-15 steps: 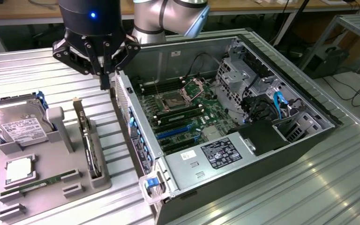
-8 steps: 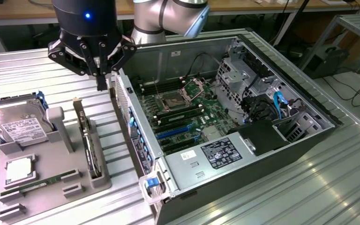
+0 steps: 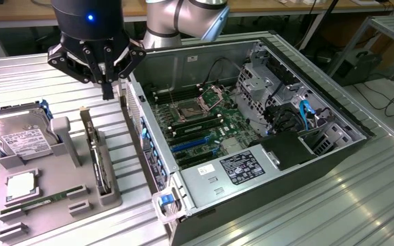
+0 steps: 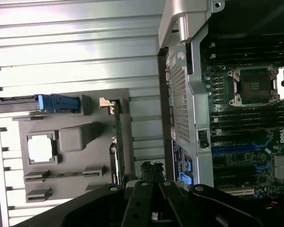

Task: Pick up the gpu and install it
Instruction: 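Reach for the gpu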

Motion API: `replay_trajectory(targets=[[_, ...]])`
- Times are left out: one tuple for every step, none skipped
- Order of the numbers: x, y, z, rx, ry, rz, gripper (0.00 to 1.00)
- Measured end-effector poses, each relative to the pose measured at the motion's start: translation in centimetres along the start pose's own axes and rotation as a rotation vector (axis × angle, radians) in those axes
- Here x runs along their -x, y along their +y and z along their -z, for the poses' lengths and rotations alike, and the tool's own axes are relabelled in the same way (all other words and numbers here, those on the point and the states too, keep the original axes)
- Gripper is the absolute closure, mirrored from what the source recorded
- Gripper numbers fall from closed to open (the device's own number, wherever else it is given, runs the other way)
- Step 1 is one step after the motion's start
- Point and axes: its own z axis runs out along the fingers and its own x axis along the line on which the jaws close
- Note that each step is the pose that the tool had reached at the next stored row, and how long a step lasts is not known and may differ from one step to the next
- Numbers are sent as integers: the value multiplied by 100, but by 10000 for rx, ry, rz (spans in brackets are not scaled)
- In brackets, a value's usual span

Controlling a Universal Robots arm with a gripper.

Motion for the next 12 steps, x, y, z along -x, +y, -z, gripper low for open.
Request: replay_trajectory(targets=[[-7, -1, 0, -1, 1, 0, 89], [-14, -1, 0, -1, 1, 0, 89], [-20, -2, 0, -1, 0, 1, 89], [-27, -2, -1, 0, 0, 1, 89], [-33, -3, 0, 0, 0, 0, 89], [-40, -3, -1, -1, 0, 1, 89], [-45, -4, -1, 0, 0, 1, 89], [-53, -4, -1, -1, 0, 1, 89], [-62, -5, -1, 0, 1, 1, 89], [-72, -6, -1, 0, 0, 1, 89], [-84, -7, -1, 0, 0, 1, 89], [-95, -8, -1, 0, 0, 1, 89]])
